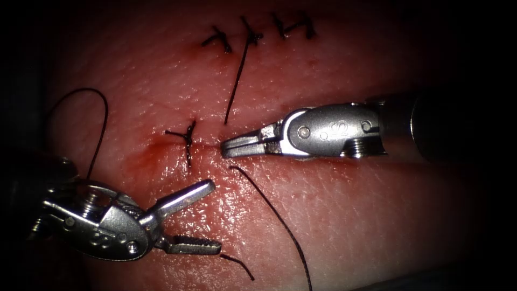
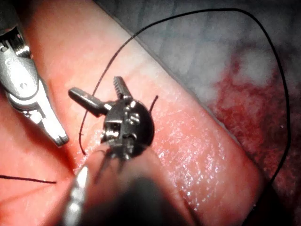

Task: Wound Closure
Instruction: Pick up working suture with left jaws

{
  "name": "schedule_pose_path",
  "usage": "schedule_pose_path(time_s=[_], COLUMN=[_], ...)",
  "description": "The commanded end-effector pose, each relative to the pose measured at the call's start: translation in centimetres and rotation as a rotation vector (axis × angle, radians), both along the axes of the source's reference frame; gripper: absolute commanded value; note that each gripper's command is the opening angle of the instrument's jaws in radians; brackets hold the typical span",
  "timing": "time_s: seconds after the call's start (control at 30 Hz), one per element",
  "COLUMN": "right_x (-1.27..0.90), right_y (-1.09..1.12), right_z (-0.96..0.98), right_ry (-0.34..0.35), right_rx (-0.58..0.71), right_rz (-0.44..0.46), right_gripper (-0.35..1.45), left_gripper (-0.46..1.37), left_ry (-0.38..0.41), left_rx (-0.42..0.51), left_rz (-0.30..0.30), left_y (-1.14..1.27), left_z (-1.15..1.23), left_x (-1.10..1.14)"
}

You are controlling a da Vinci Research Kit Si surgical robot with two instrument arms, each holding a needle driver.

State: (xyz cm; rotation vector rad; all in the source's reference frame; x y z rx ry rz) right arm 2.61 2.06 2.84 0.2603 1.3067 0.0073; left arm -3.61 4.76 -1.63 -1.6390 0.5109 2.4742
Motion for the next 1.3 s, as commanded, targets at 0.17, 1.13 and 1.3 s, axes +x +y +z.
schedule_pose_path(time_s=[0.17,1.13,1.3], right_x=[0.00,-0.17,-0.20], right_y=[0.01,0.14,0.14], right_z=[0.00,0.10,0.11], right_ry=[-0.001,-0.061,-0.061], right_rx=[0.000,-0.009,-0.009], right_rz=[0.003,0.067,0.066], right_gripper=[-0.30,0.93,0.93], left_gripper=[0.41,0.68,0.70], left_ry=[0.038,0.188,0.182], left_rx=[0.004,-0.213,-0.232], left_rz=[0.049,0.287,0.301], left_y=[-0.03,-0.45,-0.48], left_z=[0.02,0.57,0.59], left_x=[-0.04,-0.89,-0.98])
